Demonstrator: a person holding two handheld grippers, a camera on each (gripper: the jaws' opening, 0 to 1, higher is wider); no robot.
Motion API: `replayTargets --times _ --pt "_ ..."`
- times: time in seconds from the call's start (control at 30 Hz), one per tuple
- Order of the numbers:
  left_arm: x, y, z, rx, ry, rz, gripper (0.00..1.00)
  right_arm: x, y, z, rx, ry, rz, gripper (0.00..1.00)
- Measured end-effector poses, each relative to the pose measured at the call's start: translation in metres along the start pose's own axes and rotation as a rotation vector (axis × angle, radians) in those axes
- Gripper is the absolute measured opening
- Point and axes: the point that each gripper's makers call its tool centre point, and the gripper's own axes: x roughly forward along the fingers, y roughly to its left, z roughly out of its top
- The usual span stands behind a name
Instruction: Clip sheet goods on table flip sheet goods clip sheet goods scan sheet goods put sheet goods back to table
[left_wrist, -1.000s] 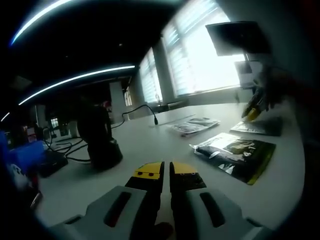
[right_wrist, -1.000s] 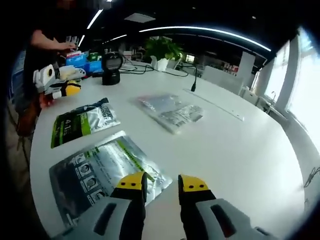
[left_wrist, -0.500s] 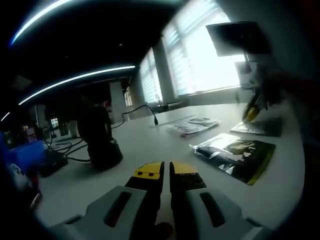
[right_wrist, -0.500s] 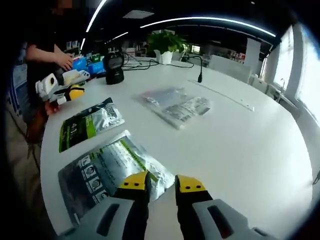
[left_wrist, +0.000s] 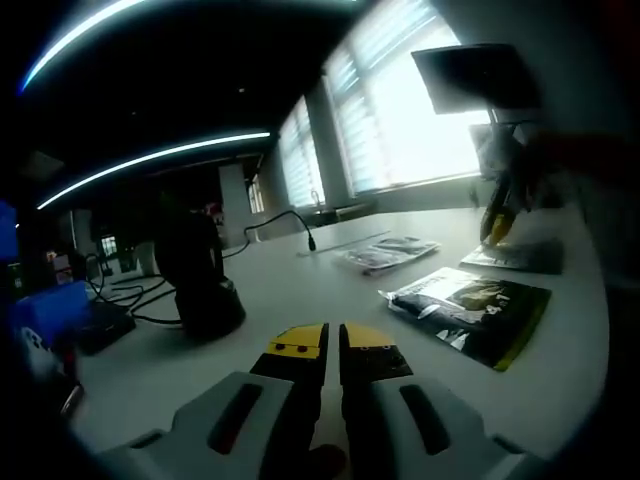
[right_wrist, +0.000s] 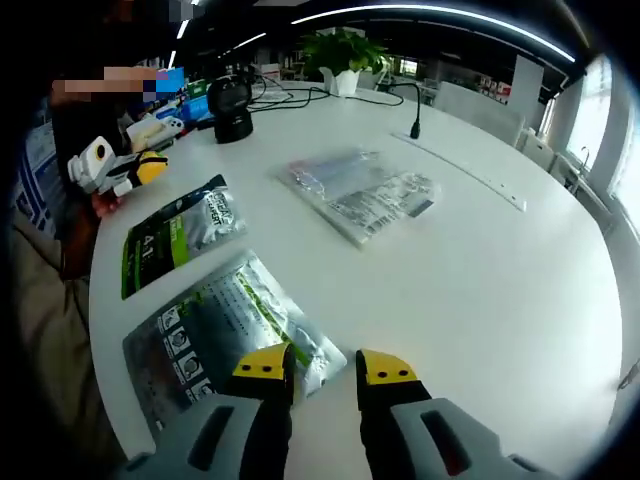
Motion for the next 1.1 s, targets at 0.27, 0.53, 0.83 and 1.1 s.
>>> replayTargets --times 0.27,0.53,0.83,1.1 --pt "-0.001 -0.002 0.002 -0.002 -0.010 -0.008 0.00 0.001 0.004 0.000 -0.028 0.076 0.005 0.13" --pt "-0.002 -0.002 0.003 -0.002 -0.015 -0.010 0.00 0.000 0.018 0.000 -0.170 0.071 -0.018 0.01" --pt "-0.002 -0.001 0.002 -0.003 -0.008 -0.006 0.00 -0.007 0.029 -0.003 -0.186 0.049 -0.071 0.00" --pt "-0.001 0.000 0.001 -0.010 -0.005 -0.005 0.00 -0.008 0.034 -0.001 -0.173 0.006 -0.106 0.00"
